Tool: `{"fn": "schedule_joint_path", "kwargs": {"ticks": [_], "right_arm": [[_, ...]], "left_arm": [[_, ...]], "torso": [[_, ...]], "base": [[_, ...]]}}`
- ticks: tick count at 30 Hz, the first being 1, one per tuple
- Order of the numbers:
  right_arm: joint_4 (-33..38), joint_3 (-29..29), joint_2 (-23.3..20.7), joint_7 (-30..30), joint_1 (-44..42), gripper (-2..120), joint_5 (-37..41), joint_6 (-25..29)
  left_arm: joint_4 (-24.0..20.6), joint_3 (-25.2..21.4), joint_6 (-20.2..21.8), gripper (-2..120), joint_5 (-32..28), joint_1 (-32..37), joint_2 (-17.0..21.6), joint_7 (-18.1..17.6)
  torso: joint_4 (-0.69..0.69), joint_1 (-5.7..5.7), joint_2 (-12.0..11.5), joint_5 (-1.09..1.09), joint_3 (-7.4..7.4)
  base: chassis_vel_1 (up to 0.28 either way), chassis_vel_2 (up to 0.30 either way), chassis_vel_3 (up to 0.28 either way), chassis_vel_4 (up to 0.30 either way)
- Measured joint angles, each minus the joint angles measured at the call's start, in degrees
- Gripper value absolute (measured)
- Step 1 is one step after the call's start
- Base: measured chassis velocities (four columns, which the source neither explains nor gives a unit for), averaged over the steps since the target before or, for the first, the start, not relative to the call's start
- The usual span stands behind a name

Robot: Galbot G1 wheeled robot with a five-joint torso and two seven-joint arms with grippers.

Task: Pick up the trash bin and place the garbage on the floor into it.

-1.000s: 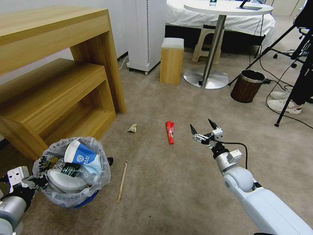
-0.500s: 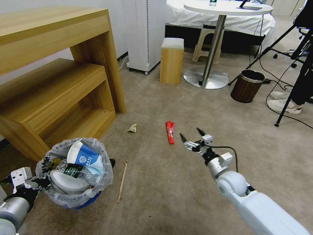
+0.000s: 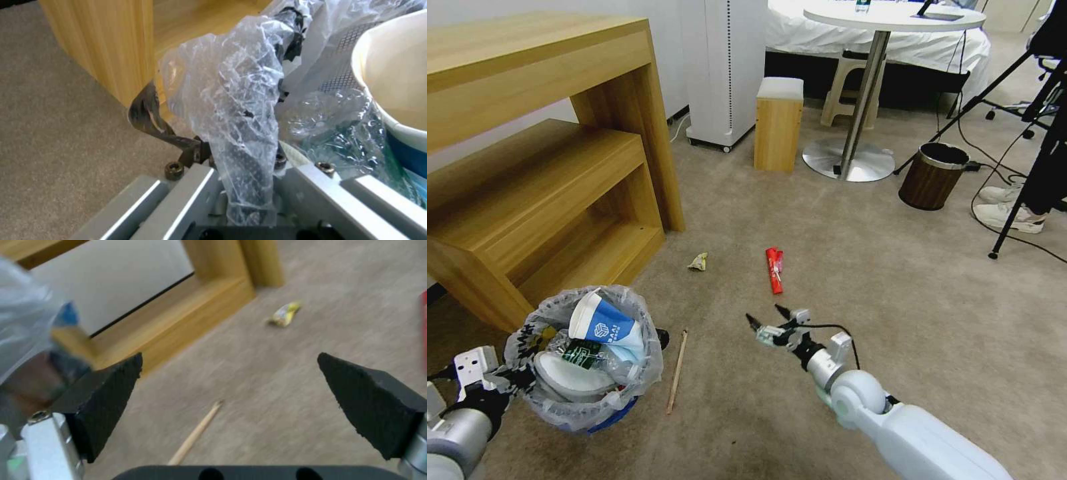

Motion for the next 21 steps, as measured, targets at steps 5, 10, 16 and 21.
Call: {"fn": "schedule_joint_path", "kwargs": {"ticks": [5, 10, 16, 21], "right_arm": [[-0.8, -3.0, 0.0, -0.1, 0.6, 100, 0.6, -0.3], [-4.4, -5.3, 1.6, -0.9, 2.6, 100, 3.4, -0.8], [-8.7, -7.1, 5.7, -1.6, 5.3, 100, 7.9, -1.3], [-12.0, -7.9, 10.6, -2.6, 6.6, 100, 12.2, -2.8]], "left_arm": [[0.0, 0.4, 0.0, 1, 0.5, 0.0, -0.6, 0.1], [-0.3, 0.6, 0.0, 1, 0.8, 0.4, -1.1, 0.2], [-0.7, 0.7, 0.0, 1, 1.3, 1.0, -1.8, 0.3], [-0.7, 1.0, 0.0, 1, 1.9, 1.3, -2.6, 0.4]], "torso": [[0.0, 0.0, 0.0, -0.01, 0.0], [-0.01, 0.0, 0.0, -0.01, 0.0], [0.0, 0.0, 0.0, -0.01, 0.0], [0.0, 0.0, 0.0, 0.0, 0.0]], "base": [[0.0, 0.0, 0.0, 0.0], [0.0, 0.0, 0.0, 0.0], [0.0, 0.0, 0.0, 0.0], [0.0, 0.0, 0.0, 0.0]]}}
